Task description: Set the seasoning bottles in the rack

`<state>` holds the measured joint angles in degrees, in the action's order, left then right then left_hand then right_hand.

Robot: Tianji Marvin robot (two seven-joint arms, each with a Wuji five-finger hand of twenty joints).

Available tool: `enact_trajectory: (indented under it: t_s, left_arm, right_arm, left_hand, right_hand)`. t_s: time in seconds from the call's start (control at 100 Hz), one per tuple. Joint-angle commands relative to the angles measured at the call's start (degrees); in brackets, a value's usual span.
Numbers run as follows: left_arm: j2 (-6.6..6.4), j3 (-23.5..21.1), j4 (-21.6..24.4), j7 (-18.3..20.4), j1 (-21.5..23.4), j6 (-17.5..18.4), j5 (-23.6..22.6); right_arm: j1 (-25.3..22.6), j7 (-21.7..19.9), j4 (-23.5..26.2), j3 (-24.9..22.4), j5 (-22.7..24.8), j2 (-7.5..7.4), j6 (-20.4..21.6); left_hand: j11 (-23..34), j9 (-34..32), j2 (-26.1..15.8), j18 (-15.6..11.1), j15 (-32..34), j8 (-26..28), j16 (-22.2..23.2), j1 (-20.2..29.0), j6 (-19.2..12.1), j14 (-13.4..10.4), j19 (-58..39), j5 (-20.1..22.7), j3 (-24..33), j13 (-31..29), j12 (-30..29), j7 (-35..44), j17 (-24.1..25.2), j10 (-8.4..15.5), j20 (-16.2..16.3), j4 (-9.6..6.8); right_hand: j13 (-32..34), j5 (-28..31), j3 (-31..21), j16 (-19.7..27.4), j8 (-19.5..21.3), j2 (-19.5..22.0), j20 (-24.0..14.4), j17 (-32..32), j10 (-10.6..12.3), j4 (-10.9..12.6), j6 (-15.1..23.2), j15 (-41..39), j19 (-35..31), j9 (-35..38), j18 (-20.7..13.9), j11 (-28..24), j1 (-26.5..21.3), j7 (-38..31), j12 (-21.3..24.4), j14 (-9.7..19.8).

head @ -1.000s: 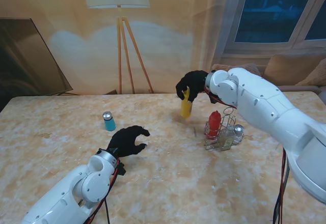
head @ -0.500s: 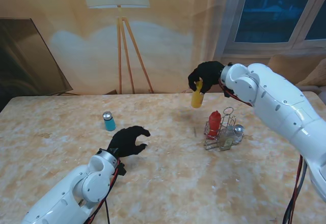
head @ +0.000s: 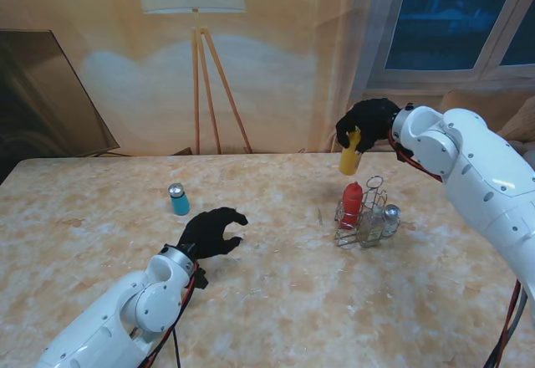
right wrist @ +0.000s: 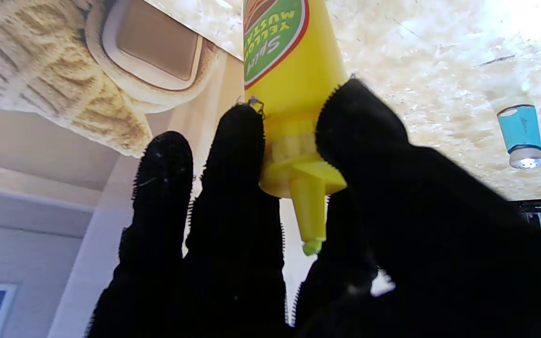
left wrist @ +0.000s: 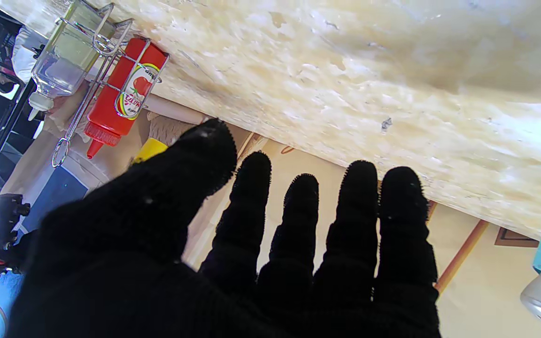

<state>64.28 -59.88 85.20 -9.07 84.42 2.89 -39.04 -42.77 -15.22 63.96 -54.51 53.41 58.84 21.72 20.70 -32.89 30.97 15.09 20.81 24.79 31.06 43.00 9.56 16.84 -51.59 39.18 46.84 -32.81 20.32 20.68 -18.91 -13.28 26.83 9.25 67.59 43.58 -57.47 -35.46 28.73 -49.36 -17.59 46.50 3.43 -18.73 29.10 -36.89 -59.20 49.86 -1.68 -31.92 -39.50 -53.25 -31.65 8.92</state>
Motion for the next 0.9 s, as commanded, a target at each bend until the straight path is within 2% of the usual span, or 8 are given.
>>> enact_trajectory:
  t_s: [0.0,0.24,0.54,0.89]
  left_arm:
    - [0.11,0.11,0.10,0.94,0.06,-0.13,0.08]
    - [0.12,0.32,0.09,1.00,-0.01,-0.25,0.15]
    - [0.17,0.66,-0.04,0.97,-0.18,-0.36,0.27]
    - [0.17,0.85,-0.05,1.09,-0.26,-0.46,0.34]
  right_arm:
    - [-1.80,-1.31,1.11,-1.04,0.94,-0.83,0.64]
    - [-6.53,-3.07,4.89,-7.29,3.66,-1.63,1.45]
    - [-10.97,-4.12,8.18,-12.86,6.22,-2.26,3.18]
    - [-13.99,-6.90,10.64,-16.72,4.99,-2.56,3.55]
  left_hand:
    - [0.51,-0.84,1.02,-1.18,-0.02,0.61,0.31,0.78,-0.50,-0.62,-0.18,1.01,1.36,0.47,0.50,1.12,0.24,0.63,0.39,-0.90]
    - [0.49,-0.77,0.94,-1.20,0.00,0.59,0.32,0.82,-0.49,-0.53,-0.22,0.93,1.34,0.50,0.49,1.08,0.21,0.57,0.38,-0.89]
    - [0.58,-0.82,0.96,-1.36,-0.08,0.60,0.24,0.87,-0.53,-0.84,-0.23,0.95,1.33,0.42,0.52,1.13,0.12,0.53,0.34,-0.89]
    - [0.53,-0.76,0.90,-1.30,-0.06,0.59,0.27,0.84,-0.43,-0.74,-0.17,0.93,1.31,0.45,0.49,1.12,0.20,0.46,0.31,-0.88]
  right_hand:
    - [2.27,4.70,-5.69,-1.99,2.63,4.37,-1.17,0.82,9.11,2.37,-0.99,-1.73,-0.93,9.98,-1.62,-8.02,-7.11,-8.53,-7.26,5.49]
    - [2.32,4.85,-5.68,-2.06,2.55,4.30,-1.34,0.78,9.11,2.39,-0.97,-1.69,-0.86,10.16,-1.74,-7.82,-7.17,-8.38,-7.34,5.45]
    - [2.40,4.87,-5.44,-1.99,2.55,4.32,-1.54,0.89,9.17,2.38,-0.93,-1.44,-0.66,10.27,-1.87,-7.42,-7.15,-8.32,-7.43,5.58]
    - [2.57,4.85,-5.02,-2.02,2.51,4.49,-1.83,0.91,9.07,2.46,-0.91,-1.36,-0.66,10.46,-1.95,-7.08,-7.21,-8.28,-7.61,5.62]
